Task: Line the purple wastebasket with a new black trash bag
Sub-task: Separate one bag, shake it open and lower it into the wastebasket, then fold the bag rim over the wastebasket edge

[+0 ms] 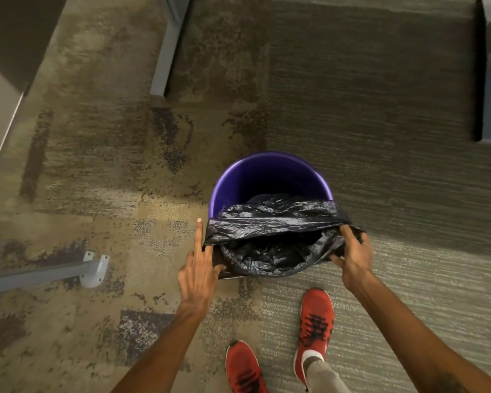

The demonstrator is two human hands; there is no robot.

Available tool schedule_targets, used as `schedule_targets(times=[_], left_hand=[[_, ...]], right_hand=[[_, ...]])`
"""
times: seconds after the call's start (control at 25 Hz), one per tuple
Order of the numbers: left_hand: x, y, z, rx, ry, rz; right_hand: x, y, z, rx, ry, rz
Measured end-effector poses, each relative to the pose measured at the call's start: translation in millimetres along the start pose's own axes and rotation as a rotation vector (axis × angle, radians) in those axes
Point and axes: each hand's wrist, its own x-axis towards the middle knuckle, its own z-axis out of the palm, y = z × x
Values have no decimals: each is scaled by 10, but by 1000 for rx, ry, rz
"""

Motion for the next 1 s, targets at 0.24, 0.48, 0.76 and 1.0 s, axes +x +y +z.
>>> schedule_targets(times=[0.24,0.48,0.76,1.0], left_hand=[[409,1,-187,-398,-23,11],[562,-87,-405,-420,-11,-59],[972,215,-548,-711,126,-522],[1153,667,-672,-679,169,-279]], right_hand=[[-42,-212,152,-152,-70,-235],[1,-354,218,-524,-41,-368],[129,-481,328,-758,-20,-531],[154,-586,489,-908,-99,-719]])
